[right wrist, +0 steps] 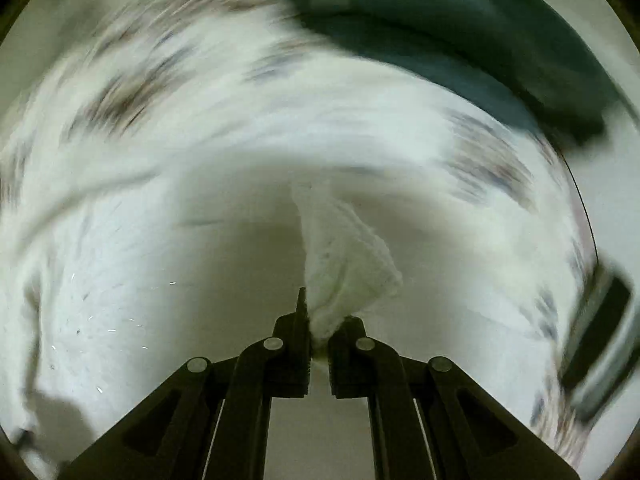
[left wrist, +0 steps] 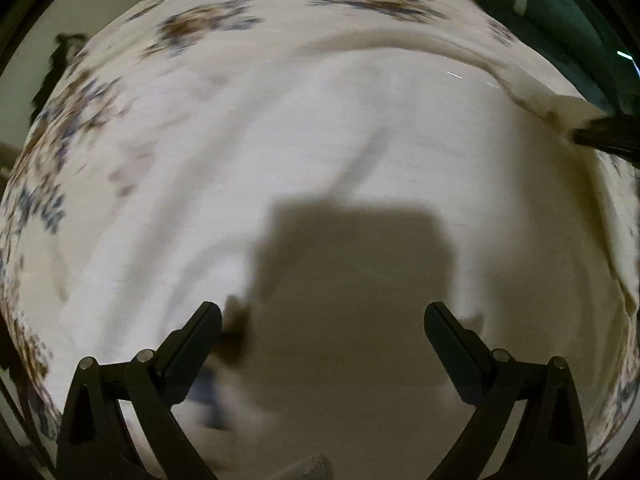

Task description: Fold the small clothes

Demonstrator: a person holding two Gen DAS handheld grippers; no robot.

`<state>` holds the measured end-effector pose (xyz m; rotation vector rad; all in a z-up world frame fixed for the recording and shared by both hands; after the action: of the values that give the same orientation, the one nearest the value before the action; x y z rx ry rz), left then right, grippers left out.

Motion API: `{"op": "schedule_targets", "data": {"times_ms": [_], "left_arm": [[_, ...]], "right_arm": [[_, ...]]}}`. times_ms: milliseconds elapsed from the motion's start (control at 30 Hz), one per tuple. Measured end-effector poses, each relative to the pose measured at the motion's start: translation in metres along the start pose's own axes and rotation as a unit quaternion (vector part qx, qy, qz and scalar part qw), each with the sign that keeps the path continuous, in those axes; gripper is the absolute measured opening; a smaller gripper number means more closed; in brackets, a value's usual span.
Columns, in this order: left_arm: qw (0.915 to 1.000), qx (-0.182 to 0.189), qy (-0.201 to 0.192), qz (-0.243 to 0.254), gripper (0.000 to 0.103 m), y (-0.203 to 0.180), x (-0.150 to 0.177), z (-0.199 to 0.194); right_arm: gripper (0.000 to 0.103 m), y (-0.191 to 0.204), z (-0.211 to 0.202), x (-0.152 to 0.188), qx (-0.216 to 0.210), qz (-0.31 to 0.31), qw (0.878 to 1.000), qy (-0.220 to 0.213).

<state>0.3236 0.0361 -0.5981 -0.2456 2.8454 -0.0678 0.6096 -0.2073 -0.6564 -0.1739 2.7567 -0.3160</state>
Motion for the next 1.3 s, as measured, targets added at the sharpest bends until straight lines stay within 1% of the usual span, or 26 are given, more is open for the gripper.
{"op": "schedule_targets", "data": {"times_ms": [33,100,167,233,267,333,400,433,467,500,567,600,667,733,767,800,833,900,933,967,1000,1033,1067,1167,1233,1300], "left_arm": [[1.0000,-0.004,-0.004,-0.008,0.103,0.013,-0.002,-0.001],[0.9996,-0.007,-0.011,-0.025,0.103,0.042,-0.005,-0.006],[0.9993,-0.010,-0.012,-0.034,0.103,0.060,-0.006,-0.007],[0.9991,-0.012,-0.009,-0.040,0.103,0.076,-0.010,-0.007],[0.9990,-0.013,-0.007,-0.043,0.103,0.085,-0.009,-0.008],[0.9986,-0.014,-0.007,-0.051,0.103,0.096,-0.006,-0.011],[0.9981,-0.014,-0.004,-0.060,0.103,0.111,-0.001,-0.017],[0.9978,-0.015,-0.002,-0.065,0.103,0.119,-0.001,-0.019],[0.9974,-0.015,0.000,-0.071,0.103,0.127,0.001,-0.023],[0.9968,-0.014,0.006,-0.079,0.103,0.139,0.003,-0.027],[0.9949,-0.012,0.012,-0.099,0.103,0.163,0.011,-0.038],[0.9933,-0.016,0.014,-0.114,0.103,0.179,0.019,-0.046],[0.9906,-0.020,0.021,-0.134,0.103,0.203,0.036,-0.056],[0.9891,-0.010,0.032,-0.144,0.103,0.220,0.050,-0.055],[0.9882,-0.005,0.044,-0.146,0.103,0.228,0.058,-0.048],[0.9879,0.000,0.054,-0.145,0.103,0.230,0.062,-0.042],[0.9874,0.016,0.067,-0.142,0.103,0.231,0.067,-0.031],[0.9851,0.033,0.090,-0.142,0.098,0.229,0.073,-0.009],[0.9855,0.046,0.088,-0.138,0.088,0.224,0.073,-0.003],[0.9875,0.037,0.081,-0.130,0.070,0.221,0.072,-0.001],[0.9907,0.027,0.068,-0.114,0.056,0.215,0.068,-0.004],[0.9926,0.029,0.058,-0.102,0.019,0.211,0.064,-0.009],[0.9939,0.031,0.050,-0.094,0.008,0.209,0.059,-0.014],[0.9928,0.048,0.000,-0.110,0.007,0.222,0.032,-0.045],[0.9901,0.048,-0.044,-0.125,0.007,0.243,0.003,-0.068],[0.9844,0.041,-0.091,-0.145,0.007,0.268,-0.029,-0.088]], "right_arm": [[0.006,0.040,0.002,-0.005,0.000,-0.029,1.000,-0.006],[0.006,0.104,-0.005,-0.014,-0.019,-0.077,0.996,-0.031],[0.006,0.172,-0.023,-0.012,-0.048,-0.131,0.988,-0.058],[0.006,0.225,-0.034,-0.005,-0.063,-0.185,0.979,-0.063],[0.006,0.247,-0.033,0.005,-0.062,-0.214,0.973,-0.058],[0.007,0.267,-0.028,0.014,-0.046,-0.240,0.969,-0.043],[0.009,0.263,-0.019,0.020,-0.041,-0.231,0.972,-0.015],[0.011,0.257,-0.019,0.020,-0.056,-0.212,0.976,0.006],[0.021,0.250,-0.024,0.018,-0.084,-0.185,0.979,0.027],[0.044,0.236,-0.031,0.015,-0.112,-0.157,0.980,0.044],[0.062,0.196,-0.048,0.019,-0.181,-0.076,0.978,0.075],[0.062,0.187,-0.057,0.019,-0.195,-0.053,0.976,0.080],[0.062,0.154,-0.072,0.039,-0.226,0.000,0.969,0.098],[0.065,0.123,-0.076,0.061,-0.246,0.056,0.960,0.121],[0.065,0.109,-0.078,0.083,-0.256,0.088,0.953,0.137],[0.065,0.098,-0.075,0.093,-0.259,0.110,0.948,0.150],[0.065,0.091,-0.074,0.109,-0.258,0.127,0.944,0.162],[0.065,0.084,-0.071,0.141,-0.258,0.158,0.935,0.186],[0.065,0.082,-0.065,0.153,-0.256,0.170,0.931,0.197],[0.065,0.084,-0.063,0.163,-0.252,0.180,0.928,0.208],[0.065,0.082,-0.060,0.177,-0.250,0.192,0.924,0.218],[0.065,0.081,-0.058,0.186,-0.246,0.197,0.922,0.223],[0.065,0.086,-0.052,0.187,-0.240,0.197,0.923,0.226],[0.065,0.087,-0.053,0.192,-0.228,0.199,0.928,0.216],[0.065,0.094,-0.057,0.184,-0.230,0.200,0.930,0.203],[0.065,0.106,-0.063,0.167,-0.233,0.199,0.934,0.186]]}}
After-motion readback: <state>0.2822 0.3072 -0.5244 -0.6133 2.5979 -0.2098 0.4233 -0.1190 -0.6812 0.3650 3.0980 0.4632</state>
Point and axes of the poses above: each gripper's, at about its wrist camera, not at the fingertips, and z roughly the way its jaws point, y to its left, x to its underside, the point moved 3 cm from there along z, roughly the way its jaws point, and after that the axes turned 3 degrees about x, right-handed, at the moved point
